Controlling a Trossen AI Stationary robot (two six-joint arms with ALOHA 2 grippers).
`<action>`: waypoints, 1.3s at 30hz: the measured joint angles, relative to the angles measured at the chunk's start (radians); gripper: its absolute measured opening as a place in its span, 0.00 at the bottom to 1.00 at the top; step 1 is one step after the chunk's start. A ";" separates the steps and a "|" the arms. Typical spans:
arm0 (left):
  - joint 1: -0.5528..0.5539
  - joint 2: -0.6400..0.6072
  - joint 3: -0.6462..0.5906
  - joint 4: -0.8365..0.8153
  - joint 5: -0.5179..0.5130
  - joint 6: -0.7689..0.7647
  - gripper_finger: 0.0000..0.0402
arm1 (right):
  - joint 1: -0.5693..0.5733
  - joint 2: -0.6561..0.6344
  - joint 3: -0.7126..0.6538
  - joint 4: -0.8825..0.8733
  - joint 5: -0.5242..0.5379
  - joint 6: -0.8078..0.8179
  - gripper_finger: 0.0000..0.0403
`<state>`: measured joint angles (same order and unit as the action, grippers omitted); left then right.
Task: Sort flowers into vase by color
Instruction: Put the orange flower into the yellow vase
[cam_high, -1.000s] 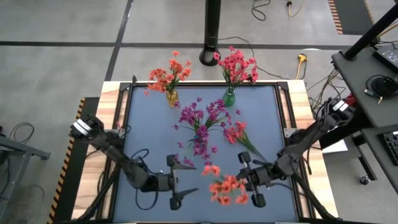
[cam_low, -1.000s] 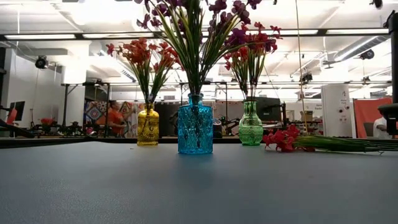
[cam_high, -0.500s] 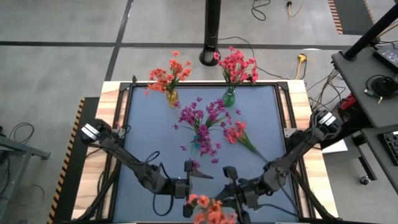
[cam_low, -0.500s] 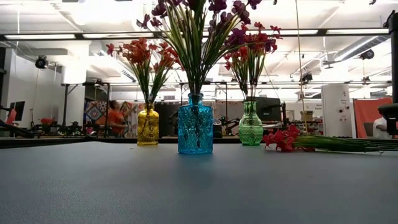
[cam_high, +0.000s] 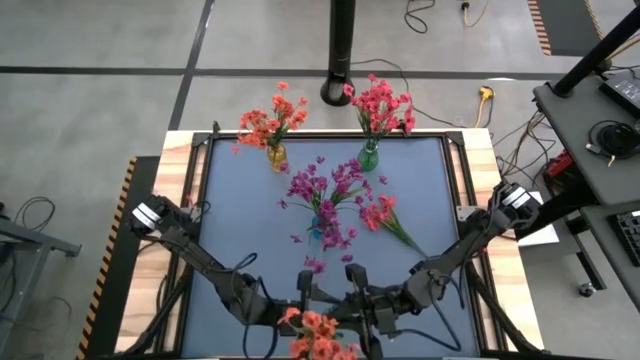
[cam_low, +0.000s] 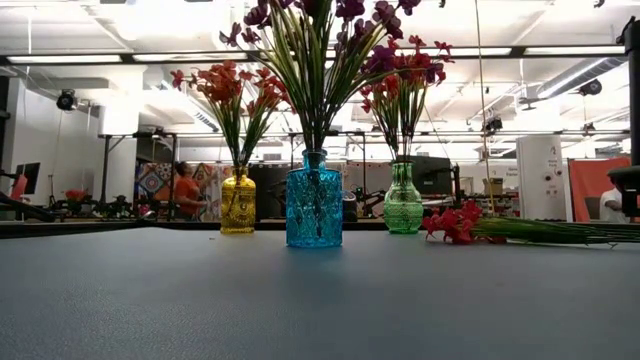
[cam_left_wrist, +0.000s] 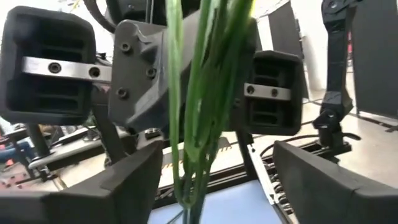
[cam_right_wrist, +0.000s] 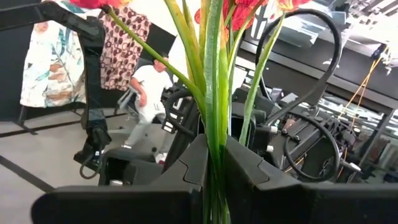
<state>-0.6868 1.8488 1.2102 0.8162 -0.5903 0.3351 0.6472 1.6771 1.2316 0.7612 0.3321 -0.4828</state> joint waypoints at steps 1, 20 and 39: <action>0.000 0.000 0.002 -0.005 -0.005 0.002 0.67 | 0.000 -0.001 -0.001 -0.001 0.000 0.000 0.07; -0.004 -0.049 0.005 -0.085 -0.088 -0.002 0.01 | 0.000 -0.048 0.004 -0.089 0.104 0.098 0.35; 0.048 -0.635 -0.055 -0.713 -0.213 0.054 0.00 | -0.006 -0.319 0.056 -0.672 0.246 0.271 0.50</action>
<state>-0.6391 1.2138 1.1553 0.1031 -0.8032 0.3894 0.6407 1.3582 1.2877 0.0894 0.5782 -0.2113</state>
